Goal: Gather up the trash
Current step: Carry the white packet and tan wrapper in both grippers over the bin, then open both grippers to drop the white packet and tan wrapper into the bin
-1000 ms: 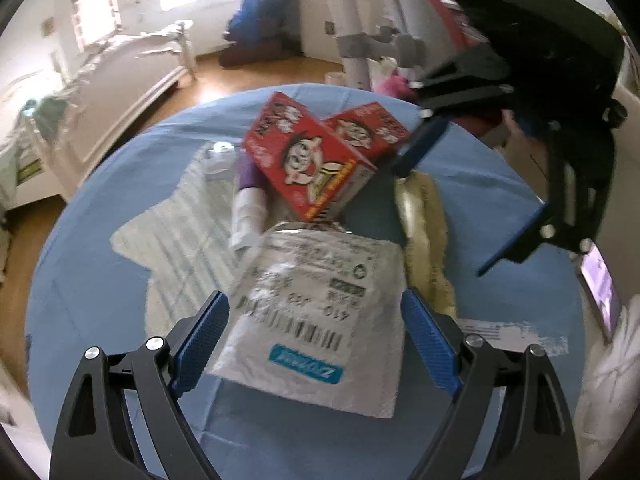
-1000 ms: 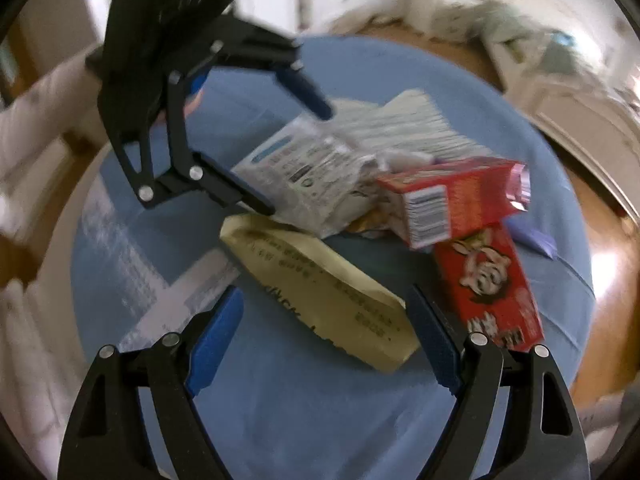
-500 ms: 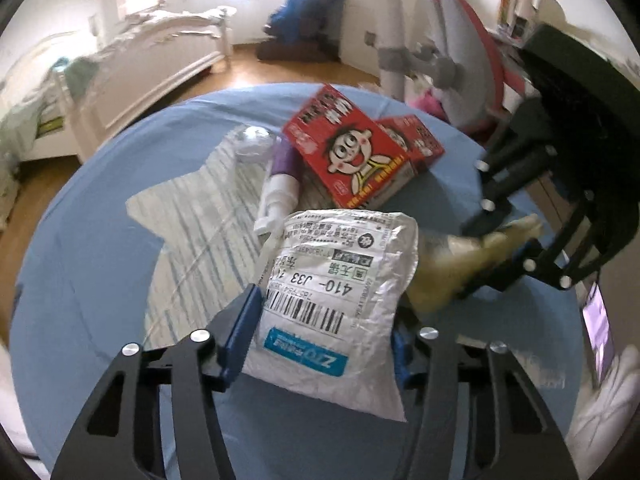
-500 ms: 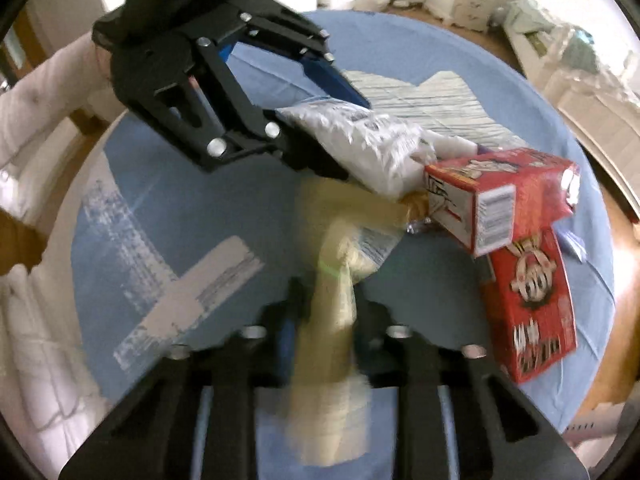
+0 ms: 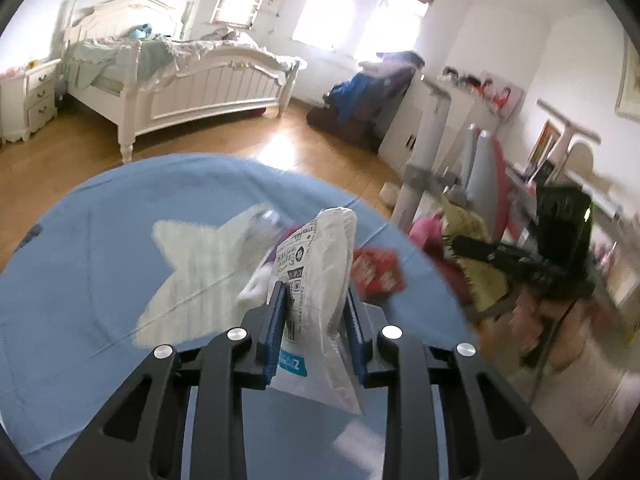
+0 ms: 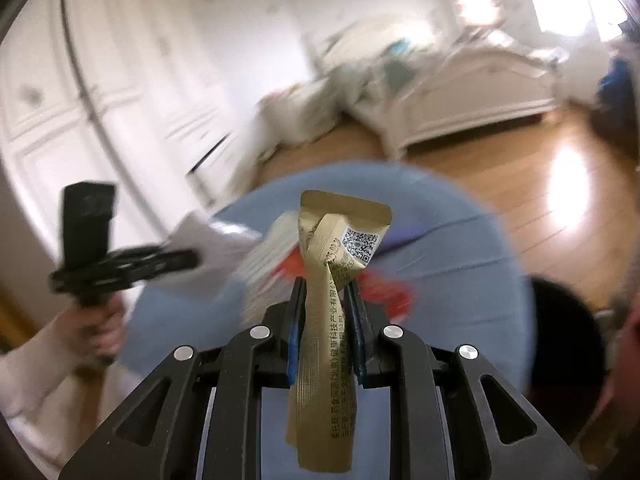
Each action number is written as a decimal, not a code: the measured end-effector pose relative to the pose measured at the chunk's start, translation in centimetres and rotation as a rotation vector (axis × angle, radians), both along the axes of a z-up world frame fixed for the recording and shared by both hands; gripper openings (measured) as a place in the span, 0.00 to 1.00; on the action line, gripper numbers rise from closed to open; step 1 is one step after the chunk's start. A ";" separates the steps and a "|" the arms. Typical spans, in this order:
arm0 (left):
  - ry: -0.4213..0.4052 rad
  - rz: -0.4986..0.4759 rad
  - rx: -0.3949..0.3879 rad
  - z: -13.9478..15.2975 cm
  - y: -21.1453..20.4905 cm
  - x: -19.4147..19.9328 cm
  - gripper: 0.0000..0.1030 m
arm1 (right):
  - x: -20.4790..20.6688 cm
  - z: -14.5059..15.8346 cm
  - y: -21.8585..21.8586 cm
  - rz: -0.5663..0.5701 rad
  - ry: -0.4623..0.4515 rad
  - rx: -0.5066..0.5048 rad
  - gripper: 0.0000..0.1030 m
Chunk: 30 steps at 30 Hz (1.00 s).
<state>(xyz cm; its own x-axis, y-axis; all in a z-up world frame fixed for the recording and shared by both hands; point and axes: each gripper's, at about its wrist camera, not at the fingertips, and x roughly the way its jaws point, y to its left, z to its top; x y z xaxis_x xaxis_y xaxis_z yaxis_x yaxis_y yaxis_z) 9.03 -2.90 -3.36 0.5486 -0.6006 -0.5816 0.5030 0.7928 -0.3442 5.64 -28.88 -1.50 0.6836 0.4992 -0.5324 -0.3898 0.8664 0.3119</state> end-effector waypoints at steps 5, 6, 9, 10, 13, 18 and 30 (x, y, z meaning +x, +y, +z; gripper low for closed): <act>-0.022 -0.016 -0.067 2.0 -5.3 1.5 0.27 | 0.4 -0.2 -5.7 -0.183 -0.051 0.032 0.20; -0.008 -0.030 -0.092 2.1 -6.6 1.9 0.27 | 0.4 -0.5 -6.9 -0.219 -0.052 0.024 0.20; 0.008 -0.074 -0.140 2.4 -10.7 3.0 0.27 | 1.2 -2.3 -9.8 -0.318 -0.041 -0.018 0.20; 0.011 -0.092 -0.148 2.4 -12.4 3.2 0.27 | 1.5 -3.2 -10.8 -0.345 -0.032 -0.042 0.20; 0.027 -0.153 -0.156 1.9 -18.0 4.3 0.27 | 2.2 -5.3 -12.9 -0.401 -0.009 -0.121 0.20; 0.113 -0.207 -0.173 -0.7 -24.7 6.0 0.27 | 2.6 -8.4 -17.8 -0.449 0.031 -0.162 0.20; 0.225 -0.220 -0.134 -5.2 -29.7 8.8 0.28 | 4.8 -12.6 -22.3 -0.458 0.136 -0.106 0.20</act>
<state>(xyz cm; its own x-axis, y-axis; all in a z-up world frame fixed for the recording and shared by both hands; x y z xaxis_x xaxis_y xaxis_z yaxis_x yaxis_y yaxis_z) 17.81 -32.60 -8.53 0.2643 -0.7696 -0.5812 0.5563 0.6139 -0.5600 10.41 -51.22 -14.06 0.7407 0.1017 -0.6640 0.0772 0.9690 0.2345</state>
